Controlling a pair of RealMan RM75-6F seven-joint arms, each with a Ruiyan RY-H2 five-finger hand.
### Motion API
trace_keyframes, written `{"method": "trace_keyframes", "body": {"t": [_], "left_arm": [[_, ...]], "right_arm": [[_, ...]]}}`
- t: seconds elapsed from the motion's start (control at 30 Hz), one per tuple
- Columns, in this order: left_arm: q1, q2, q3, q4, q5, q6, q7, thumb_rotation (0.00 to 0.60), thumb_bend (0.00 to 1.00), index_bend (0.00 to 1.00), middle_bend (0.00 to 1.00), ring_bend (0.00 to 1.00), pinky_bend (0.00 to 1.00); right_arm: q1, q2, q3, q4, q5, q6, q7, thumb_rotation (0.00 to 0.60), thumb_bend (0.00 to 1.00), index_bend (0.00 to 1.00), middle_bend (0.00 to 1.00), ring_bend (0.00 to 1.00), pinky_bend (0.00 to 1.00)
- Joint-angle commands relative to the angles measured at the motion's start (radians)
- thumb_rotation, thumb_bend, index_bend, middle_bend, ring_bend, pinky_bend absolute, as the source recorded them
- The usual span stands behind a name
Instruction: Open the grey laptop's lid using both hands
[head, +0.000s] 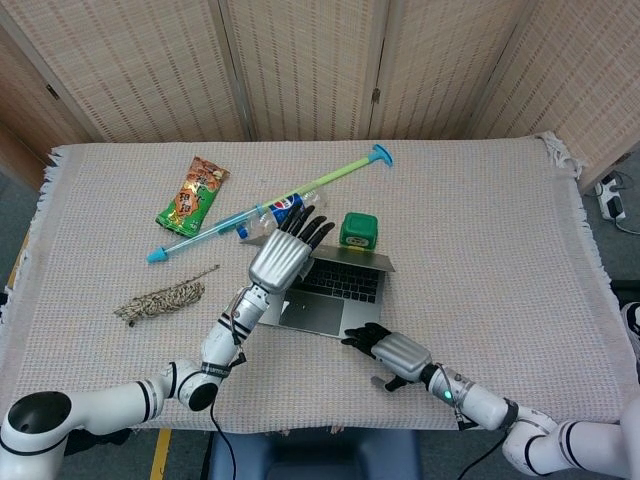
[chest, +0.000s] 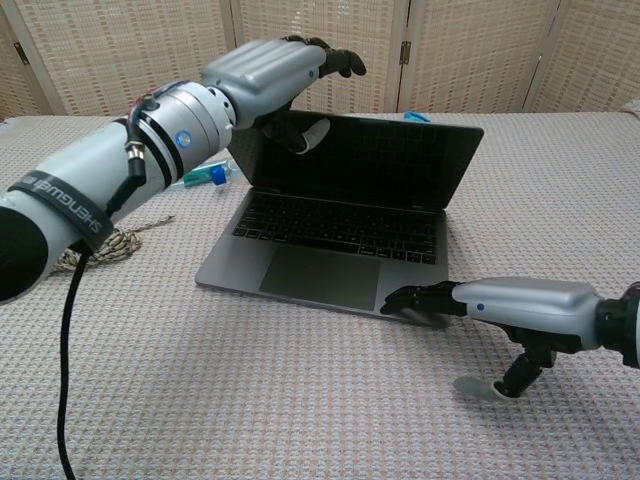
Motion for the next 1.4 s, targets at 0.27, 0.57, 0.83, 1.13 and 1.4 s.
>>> {"method": "trace_keyframes", "body": {"t": [0.27,0.57,0.83,1.13,1.4], "left_arm": [[-0.098,0.040,-0.091,0.057,-0.211,-0.111,0.040,0.600,0.57,0.11,0.12,0.00,0.00],[-0.144,0.062,-0.112,0.146,-0.376,-0.159,0.059,0.600,0.51,0.07,0.09,0.00,0.00],[-0.177,0.070,-0.127,0.236,-0.514,-0.191,0.049,0.600,0.46,0.05,0.07,0.00,0.00],[-0.229,0.064,-0.123,0.350,-0.646,-0.231,0.081,0.600,0.44,0.04,0.06,0.00,0.00],[-0.227,0.079,-0.091,0.376,-0.731,-0.244,0.120,0.600,0.44,0.03,0.06,0.00,0.00]], "right_arm": [[0.009,-0.008,0.010,-0.005,0.029,-0.009,-0.025,0.600,0.47,0.00,0.00,0.01,0.00],[0.010,-0.008,0.012,-0.007,0.054,-0.014,-0.044,0.600,0.47,0.00,0.00,0.01,0.00],[0.013,-0.008,0.014,-0.007,0.063,-0.016,-0.044,0.600,0.47,0.00,0.00,0.01,0.00],[0.018,-0.007,0.016,-0.008,0.070,-0.019,-0.042,0.600,0.47,0.00,0.00,0.02,0.00],[0.014,-0.004,0.014,-0.009,0.062,0.000,-0.042,0.600,0.47,0.00,0.00,0.01,0.00]]}}
